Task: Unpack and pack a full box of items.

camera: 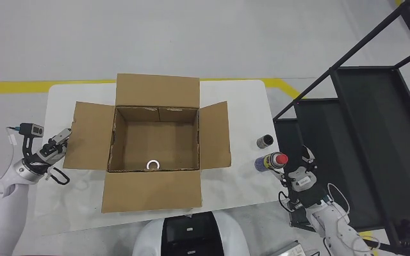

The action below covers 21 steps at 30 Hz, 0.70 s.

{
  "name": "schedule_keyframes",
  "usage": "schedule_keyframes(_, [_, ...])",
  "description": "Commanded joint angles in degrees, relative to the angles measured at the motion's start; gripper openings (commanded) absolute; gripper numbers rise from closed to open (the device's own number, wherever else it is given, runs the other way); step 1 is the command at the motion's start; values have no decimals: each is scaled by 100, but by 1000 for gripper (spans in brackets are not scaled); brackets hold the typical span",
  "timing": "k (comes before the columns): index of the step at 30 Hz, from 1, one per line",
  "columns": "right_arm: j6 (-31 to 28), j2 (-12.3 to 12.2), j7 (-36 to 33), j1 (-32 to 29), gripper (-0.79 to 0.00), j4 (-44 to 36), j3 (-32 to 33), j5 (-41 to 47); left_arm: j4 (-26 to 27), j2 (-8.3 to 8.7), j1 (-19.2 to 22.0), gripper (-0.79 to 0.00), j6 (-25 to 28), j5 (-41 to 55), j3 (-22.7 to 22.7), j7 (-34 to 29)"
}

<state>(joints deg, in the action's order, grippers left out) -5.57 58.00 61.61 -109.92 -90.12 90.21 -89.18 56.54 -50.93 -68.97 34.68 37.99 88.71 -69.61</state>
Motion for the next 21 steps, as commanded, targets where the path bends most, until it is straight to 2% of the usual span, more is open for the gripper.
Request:
schedule_keyframes(1, [0,0,0,-1,0,-1,0,0,0,0,0,0,0,0,0,0])
schedule_keyframes(7, [0,0,0,-1,0,-1,0,0,0,0,0,0,0,0,0,0])
schedule_keyframes(9, [-38,-2,-195,7,0,-56,-8,-62,0,0,0,0,0,0,0,0])
schedule_keyframes(12, [-273,-30,-834,24,0,-467,114,-260,0,0,0,0,0,0,0,0])
schedule_keyframes(16, [-653,-87,-2051,-47,0,-1344,402,-673,0,0,0,0,0,0,0,0])
schedule_keyframes(21, [-1529,-150,-3496,-198,0,-2585,621,-1111,0,0,0,0,0,0,0,0])
